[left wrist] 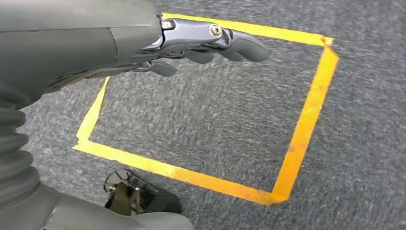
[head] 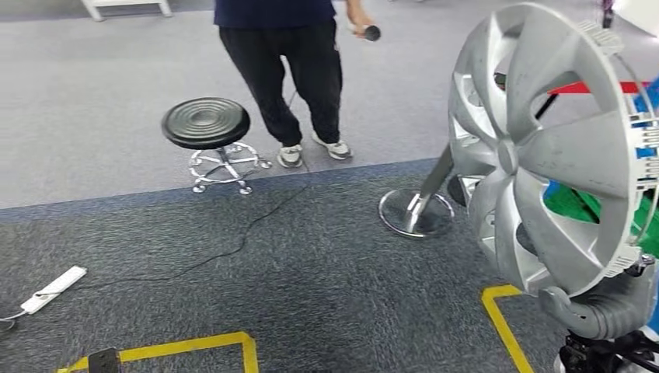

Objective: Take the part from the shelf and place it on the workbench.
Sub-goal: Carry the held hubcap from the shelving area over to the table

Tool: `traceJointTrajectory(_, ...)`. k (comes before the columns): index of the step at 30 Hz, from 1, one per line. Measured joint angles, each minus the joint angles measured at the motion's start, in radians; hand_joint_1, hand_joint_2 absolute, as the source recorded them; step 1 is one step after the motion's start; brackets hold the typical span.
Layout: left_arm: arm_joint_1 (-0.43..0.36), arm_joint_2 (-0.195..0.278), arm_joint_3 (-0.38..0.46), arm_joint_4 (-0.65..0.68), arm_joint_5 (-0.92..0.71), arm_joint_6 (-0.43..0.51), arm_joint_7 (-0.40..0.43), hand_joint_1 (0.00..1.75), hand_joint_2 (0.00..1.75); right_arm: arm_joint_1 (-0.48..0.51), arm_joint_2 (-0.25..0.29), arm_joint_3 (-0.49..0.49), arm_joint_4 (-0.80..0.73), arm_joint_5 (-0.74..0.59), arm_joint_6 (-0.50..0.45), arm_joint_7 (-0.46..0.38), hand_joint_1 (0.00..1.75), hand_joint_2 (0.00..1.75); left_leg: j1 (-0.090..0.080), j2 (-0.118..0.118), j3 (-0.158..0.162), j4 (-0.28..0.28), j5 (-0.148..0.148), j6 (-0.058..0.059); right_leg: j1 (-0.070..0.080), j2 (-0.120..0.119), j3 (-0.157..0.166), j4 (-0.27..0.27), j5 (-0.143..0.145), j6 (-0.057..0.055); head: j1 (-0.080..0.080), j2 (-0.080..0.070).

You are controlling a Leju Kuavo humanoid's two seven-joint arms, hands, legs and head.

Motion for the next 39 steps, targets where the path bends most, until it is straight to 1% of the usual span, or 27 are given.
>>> traceJointTrajectory(1, 0.001, 0.000, 0.002, 0.000, 0.001, 0.000, 0.000, 0.00, 1.75, 0.000, 0.000, 0.000, 0.001, 0.000, 0.000, 0.000, 1.75, 1.75, -0.001, -0.015, 0.001, 0.000, 0.000, 0.000, 0.001, 0.004, -0.017, 0.023, 0.004, -0.002, 0.000, 0.000)
traceJointTrajectory(2, 0.002, 0.000, 0.004, 0.000, 0.001, 0.000, 0.001, 0.00, 1.75, 0.000, 0.000, 0.000, 0.002, 0.000, 0.000, 0.000, 1.75, 1.75, -0.001, -0.031, 0.003, 0.000, 0.000, 0.001, 0.001, 0.007, -0.014, 0.002, 0.029, -0.005, 0.000, 0.000)
traceJointTrajectory(3, 0.002, 0.000, 0.006, 0.000, 0.002, 0.000, 0.001, 0.00, 1.75, 0.001, 0.000, 0.000, 0.003, 0.000, 0.000, 0.000, 1.75, 1.75, -0.001, -0.047, 0.005, 0.001, -0.001, 0.000, 0.000, 0.016, 0.009, -0.056, 0.068, -0.007, 0.001, 0.000)
traceJointTrajectory(5, 0.002, 0.000, 0.009, 0.000, 0.002, 0.000, 0.001, 0.00, 1.75, 0.000, 0.001, 0.000, 0.004, 0.000, 0.000, 0.000, 1.75, 1.75, -0.001, -0.076, 0.005, 0.004, -0.001, -0.005, -0.009, 0.068, 0.072, -0.196, 0.130, -0.008, 0.000, 0.000)
traceJointTrajectory(7, 0.001, 0.001, 0.011, 0.000, 0.001, 0.004, 0.004, 0.00, 1.75, 0.000, 0.001, -0.001, 0.004, 0.000, 0.001, 0.000, 1.75, 1.75, 0.002, -0.101, -0.004, 0.006, 0.003, -0.016, -0.014, 0.108, 0.100, -0.254, 0.144, -0.008, -0.001, 0.000)
traceJointTrajectory(8, 0.003, 0.002, 0.011, 0.000, 0.001, 0.009, 0.008, 0.00, 1.75, 0.000, 0.002, -0.001, 0.004, 0.001, 0.002, 0.000, 1.75, 1.75, 0.004, -0.114, -0.009, 0.006, 0.006, -0.023, -0.013, 0.107, 0.101, -0.256, 0.143, -0.010, -0.002, 0.000)
traceJointTrajectory(9, 0.005, 0.002, 0.012, 0.000, 0.000, 0.014, 0.014, 0.00, 1.75, 0.000, 0.002, -0.002, 0.004, 0.001, 0.002, 0.000, 1.75, 1.75, 0.008, -0.123, -0.013, 0.003, 0.009, -0.030, -0.011, 0.093, 0.101, -0.256, 0.145, -0.016, -0.002, 0.000)
traceJointTrajectory(10, 0.009, 0.002, 0.013, 0.000, -0.001, 0.018, 0.020, 0.00, 1.75, 0.000, 0.004, -0.002, 0.004, 0.002, 0.002, 0.001, 1.75, 1.75, 0.007, -0.109, -0.016, 0.006, 0.006, -0.035, -0.010, 0.080, 0.103, -0.259, 0.147, -0.022, -0.002, 0.000)
traceJointTrajectory(11, 0.011, 0.002, 0.013, 0.000, -0.001, 0.021, 0.023, 0.00, 1.75, 0.000, 0.005, -0.002, 0.004, 0.003, 0.002, 0.001, 1.75, 1.75, 0.004, -0.082, -0.025, 0.022, -0.006, -0.039, -0.010, 0.066, 0.106, -0.263, 0.149, -0.028, -0.005, 0.000)
traceJointTrajectory(13, 0.012, 0.000, 0.014, 0.000, -0.001, 0.018, 0.025, 0.00, 1.75, 0.003, 0.008, -0.004, 0.003, 0.003, 0.000, 0.000, 1.75, 1.75, -0.001, -0.008, -0.070, 0.115, -0.061, -0.044, -0.007, 0.035, 0.109, -0.268, 0.150, -0.038, -0.011, 0.000)
traceJointTrajectory(15, 0.010, -0.002, 0.015, 0.000, -0.002, 0.012, 0.023, 0.00, 1.75, 0.006, 0.011, -0.008, 0.003, 0.003, -0.002, -0.001, 1.75, 1.75, 0.000, 0.018, -0.134, 0.246, -0.118, -0.048, -0.003, 0.001, 0.109, -0.268, 0.148, -0.043, -0.013, 0.000)
traceJointTrajectory(16, 0.010, -0.003, 0.016, 0.000, -0.003, 0.010, 0.023, 0.00, 1.75, 0.009, 0.011, -0.009, 0.003, 0.004, -0.002, -0.001, 1.75, 1.75, 0.000, 0.020, -0.150, 0.283, -0.126, -0.048, -0.002, -0.015, 0.109, -0.268, 0.147, -0.044, -0.014, 0.000)
traceJointTrajectory(17, 0.011, -0.003, 0.017, 0.000, -0.004, 0.008, 0.022, 0.00, 1.75, 0.011, 0.012, -0.009, 0.003, 0.005, -0.003, -0.001, 1.75, 1.75, 0.000, 0.021, -0.148, 0.281, -0.114, -0.048, -0.001, -0.029, 0.110, -0.268, 0.146, -0.044, -0.014, 0.000)
traceJointTrajectory(18, 0.012, -0.003, 0.018, 0.000, -0.006, 0.004, 0.021, 0.00, 1.75, 0.012, 0.013, -0.010, 0.003, 0.006, -0.003, -0.001, 1.75, 1.75, 0.000, 0.025, -0.126, 0.243, -0.089, -0.046, -0.001, -0.043, 0.111, -0.268, 0.145, -0.044, -0.014, 0.000)
traceJointTrajectory(20, 0.011, -0.003, 0.018, 0.000, -0.012, -0.003, 0.018, 0.00, 1.75, 0.016, 0.015, -0.010, 0.001, 0.007, -0.006, -0.002, 1.75, 1.75, -0.004, 0.063, -0.050, 0.109, -0.030, -0.041, 0.002, -0.067, 0.114, -0.267, 0.142, -0.039, -0.014, 0.000)
traceJointTrajectory(22, 0.007, -0.003, 0.018, 0.000, -0.020, -0.005, 0.016, 0.00, 1.75, 0.020, 0.017, -0.016, -0.002, 0.006, -0.010, -0.003, 1.75, 1.75, -0.011, 0.098, -0.002, 0.020, -0.008, -0.031, 0.008, -0.088, 0.116, -0.264, 0.137, -0.030, -0.013, 0.000)
traceJointTrajectory(23, 0.006, -0.003, 0.018, 0.000, -0.023, -0.005, 0.016, 0.00, 1.75, 0.022, 0.018, -0.019, -0.003, 0.005, -0.011, -0.004, 1.75, 1.75, -0.014, 0.099, 0.002, 0.006, -0.008, -0.026, 0.010, -0.099, 0.118, -0.264, 0.135, -0.025, -0.012, 0.000)
traceJointTrajectory(25, 0.008, -0.004, 0.018, 0.000, -0.029, -0.003, 0.016, 0.00, 1.75, 0.025, 0.020, -0.024, -0.005, 0.004, -0.012, -0.004, 1.75, 1.75, -0.013, 0.075, 0.002, 0.000, -0.006, -0.014, 0.008, -0.113, 0.123, -0.265, 0.131, -0.015, -0.010, 0.000)
traceJointTrajectory(27, 0.011, -0.002, 0.019, 0.000, -0.033, -0.001, 0.016, 0.00, 1.75, 0.030, 0.021, -0.029, -0.008, 0.004, -0.012, -0.004, 1.75, 1.75, -0.007, 0.053, 0.007, -0.005, -0.002, -0.003, 0.004, -0.074, 0.110, -0.226, 0.102, -0.005, -0.006, 0.000)
traceJointTrajectory(29, 0.010, -0.001, 0.019, 0.000, -0.035, 0.000, 0.016, 0.00, 1.75, 0.035, 0.021, -0.035, -0.010, 0.004, -0.011, -0.004, 1.75, 1.75, -0.003, 0.029, 0.009, -0.006, -0.001, 0.004, 0.002, -0.017, 0.054, -0.105, 0.043, 0.001, 0.001, 0.000)
traceJointTrajectory(31, 0.009, -0.001, 0.019, 0.000, -0.037, 0.000, 0.018, 0.00, 1.75, 0.037, 0.023, -0.039, -0.010, 0.004, -0.010, -0.003, 1.75, 1.75, -0.002, 0.003, 0.009, -0.006, 0.000, 0.006, 0.001, 0.001, -0.009, 0.011, 0.006, 0.003, 0.003, 0.000)
traceJointTrajectory(32, 0.010, -0.002, 0.020, 0.000, -0.037, 0.000, 0.019, 0.00, 1.75, 0.038, 0.023, -0.039, -0.009, 0.004, -0.009, -0.002, 1.75, 1.75, -0.002, -0.011, 0.010, -0.006, 0.000, 0.006, 0.001, 0.003, -0.018, 0.020, 0.016, 0.003, 0.003, 0.000)
traceJointTrajectory(33, 0.010, -0.002, 0.020, 0.000, -0.037, 0.000, 0.021, 0.00, 1.75, 0.038, 0.024, -0.039, -0.009, 0.004, -0.008, -0.001, 1.75, 1.75, -0.002, -0.026, 0.011, -0.005, 0.000, 0.006, 0.000, 0.006, -0.008, -0.011, 0.044, 0.002, 0.003, 0.000)
traceJointTrajectory(34, 0.010, -0.002, 0.020, 0.000, -0.038, 0.000, 0.023, 0.00, 1.75, 0.037, 0.024, -0.039, -0.008, 0.004, -0.007, 0.000, 1.75, 1.75, 0.000, -0.040, 0.012, -0.005, 0.000, 0.004, -0.002, 0.013, 0.019, -0.072, 0.082, 0.002, 0.003, 0.000)
traceJointTrajectory(36, 0.009, -0.002, 0.020, 0.000, -0.044, -0.001, 0.038, 0.00, 1.75, 0.033, 0.026, -0.039, -0.008, 0.004, -0.004, 0.001, 1.75, 1.75, 0.001, -0.068, 0.010, -0.001, -0.001, -0.004, -0.011, 0.063, 0.080, -0.204, 0.135, 0.003, 0.003, 0.000)
traceJointTrajectory(38, 0.008, -0.003, 0.019, 0.000, -0.063, -0.026, 0.113, 0.00, 1.75, 0.025, 0.027, -0.039, -0.004, 0.002, 0.006, 0.006, 1.75, 1.75, 0.002, -0.092, 0.000, 0.001, 0.004, -0.018, -0.016, 0.099, 0.105, -0.255, 0.143, 0.001, 0.002, 0.000)
traceJointTrajectory(39, 0.009, -0.003, 0.016, 0.000, -0.076, -0.055, 0.179, 0.00, 1.75, 0.018, 0.028, -0.038, 0.001, 0.000, 0.014, 0.011, 1.75, 1.75, 0.003, -0.104, -0.006, 0.000, 0.008, -0.025, -0.015, 0.095, 0.105, -0.257, 0.143, -0.003, 0.002, 0.000)
